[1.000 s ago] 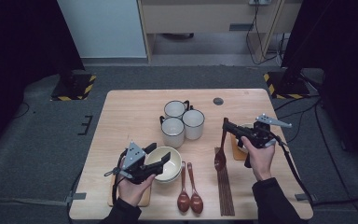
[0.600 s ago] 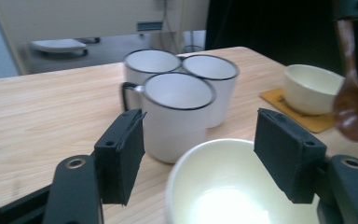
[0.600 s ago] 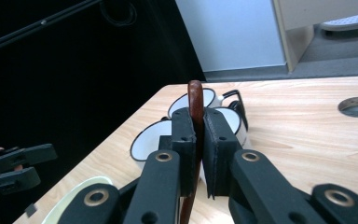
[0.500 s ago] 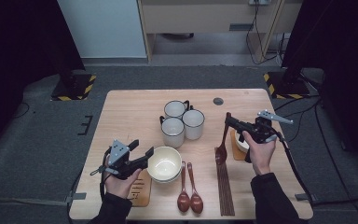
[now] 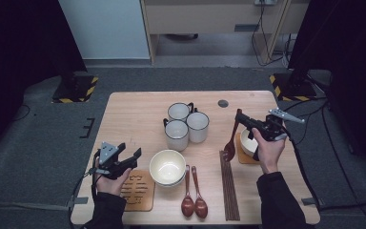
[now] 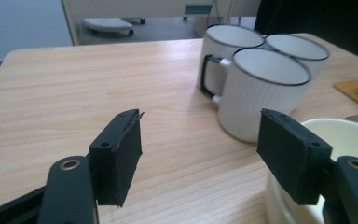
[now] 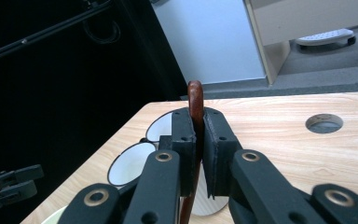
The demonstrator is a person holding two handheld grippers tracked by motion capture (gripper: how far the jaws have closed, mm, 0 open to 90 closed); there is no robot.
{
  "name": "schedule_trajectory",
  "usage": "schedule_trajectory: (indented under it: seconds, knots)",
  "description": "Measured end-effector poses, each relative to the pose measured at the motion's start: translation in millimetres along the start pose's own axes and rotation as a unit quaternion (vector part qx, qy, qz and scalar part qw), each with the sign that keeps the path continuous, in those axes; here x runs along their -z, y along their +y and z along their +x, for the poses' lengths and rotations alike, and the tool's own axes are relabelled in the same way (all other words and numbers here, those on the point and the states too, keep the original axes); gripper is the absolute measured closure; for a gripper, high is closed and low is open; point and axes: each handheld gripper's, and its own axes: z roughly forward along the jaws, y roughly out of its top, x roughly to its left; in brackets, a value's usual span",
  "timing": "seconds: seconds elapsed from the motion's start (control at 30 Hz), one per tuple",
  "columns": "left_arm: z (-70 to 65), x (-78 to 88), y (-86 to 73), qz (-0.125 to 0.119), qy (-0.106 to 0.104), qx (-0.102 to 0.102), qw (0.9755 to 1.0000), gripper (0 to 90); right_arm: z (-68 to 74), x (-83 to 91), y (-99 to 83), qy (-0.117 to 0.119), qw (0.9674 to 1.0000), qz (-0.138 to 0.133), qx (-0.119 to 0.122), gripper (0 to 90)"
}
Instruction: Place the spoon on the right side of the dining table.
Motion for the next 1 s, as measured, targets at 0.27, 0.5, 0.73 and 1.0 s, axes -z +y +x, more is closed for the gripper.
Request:
schedule_trajectory:
  seconds: [0.27, 0.5, 0.73, 1.0]
  knots:
    - [20.8, -4.5, -10.8, 0.026, 0.028, 0.016, 0.9992, 28.0, -4.9, -3.0, 2.5, -0.007, 0.9999, -0.009, -0.006, 84.3]
    - [33.4, -11.3, -20.4, 0.053, 0.052, 0.012, 0.9972, 25.7, -8.8, -3.4, 5.4, -0.014, 0.9996, -0.021, -0.009, 84.3]
    - [47.8, -19.4, -33.9, 0.087, 0.078, 0.006, 0.9931, 24.7, -12.9, -2.9, 9.6, -0.023, 0.9992, -0.031, -0.008, 84.3]
    - [59.1, -26.7, -43.5, 0.111, 0.094, 0.012, 0.9893, 22.8, -17.8, -0.5, 16.2, -0.038, 0.9984, -0.04, -0.007, 84.2]
